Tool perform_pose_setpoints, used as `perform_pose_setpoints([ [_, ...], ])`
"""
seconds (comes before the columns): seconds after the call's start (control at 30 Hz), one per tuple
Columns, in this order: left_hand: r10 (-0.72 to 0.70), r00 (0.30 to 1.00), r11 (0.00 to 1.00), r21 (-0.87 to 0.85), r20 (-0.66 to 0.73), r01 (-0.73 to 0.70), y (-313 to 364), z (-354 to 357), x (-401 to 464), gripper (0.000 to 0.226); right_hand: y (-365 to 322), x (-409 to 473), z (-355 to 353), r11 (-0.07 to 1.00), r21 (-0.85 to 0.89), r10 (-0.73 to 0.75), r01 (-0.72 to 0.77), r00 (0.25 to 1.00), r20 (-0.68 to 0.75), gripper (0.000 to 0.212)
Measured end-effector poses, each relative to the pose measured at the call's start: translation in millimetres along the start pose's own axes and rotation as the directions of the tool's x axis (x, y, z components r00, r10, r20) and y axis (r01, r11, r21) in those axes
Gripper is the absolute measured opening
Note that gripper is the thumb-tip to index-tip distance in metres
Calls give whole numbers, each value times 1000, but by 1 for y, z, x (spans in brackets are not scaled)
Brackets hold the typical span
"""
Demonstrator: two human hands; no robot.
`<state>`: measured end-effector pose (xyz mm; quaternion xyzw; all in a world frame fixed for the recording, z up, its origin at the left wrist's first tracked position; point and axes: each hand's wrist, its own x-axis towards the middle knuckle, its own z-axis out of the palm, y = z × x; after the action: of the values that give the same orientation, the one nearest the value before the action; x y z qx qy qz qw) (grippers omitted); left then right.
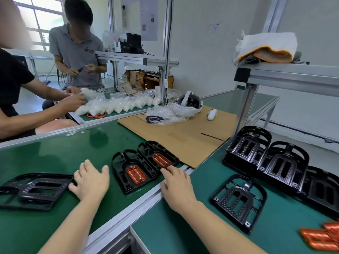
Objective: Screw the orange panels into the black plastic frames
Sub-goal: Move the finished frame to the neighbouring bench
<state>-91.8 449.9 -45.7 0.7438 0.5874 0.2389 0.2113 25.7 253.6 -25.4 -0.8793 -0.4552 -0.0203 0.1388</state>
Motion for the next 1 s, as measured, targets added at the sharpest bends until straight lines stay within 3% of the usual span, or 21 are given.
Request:
perform_pose_setpoints([
  [0.23, 23, 999, 996, 80, 48, -27, 3, -1, -6, 55, 17, -19, -13, 999, -41, 15, -14, 1000, 26, 46],
  [0.4, 183, 983, 979, 88, 31, -185, 35, 3, -30, 54, 20, -28, -19, 999, 8, 37, -38, 998, 54, 47],
  [0.57, 343, 933, 937, 31, 106, -348, 65, 8, -57, 56, 19, -40, -26, 998, 44, 49, -52, 997, 51, 49],
  [0.63, 441, 884, 898, -74, 158, -435, 76, 10, -72, 56, 19, -48, -31, 997, 44, 55, -56, 998, 37, 49],
  [0.73, 616, 747, 785, -276, 249, -555, 94, 16, -103, 54, 23, -65, -37, 997, 21, 79, -80, 997, 16, 50],
  [1.0, 783, 511, 621, -394, 356, -677, 134, 42, -178, 49, 59, -119, -52, 951, -77, 296, -301, 953, -63, 52],
])
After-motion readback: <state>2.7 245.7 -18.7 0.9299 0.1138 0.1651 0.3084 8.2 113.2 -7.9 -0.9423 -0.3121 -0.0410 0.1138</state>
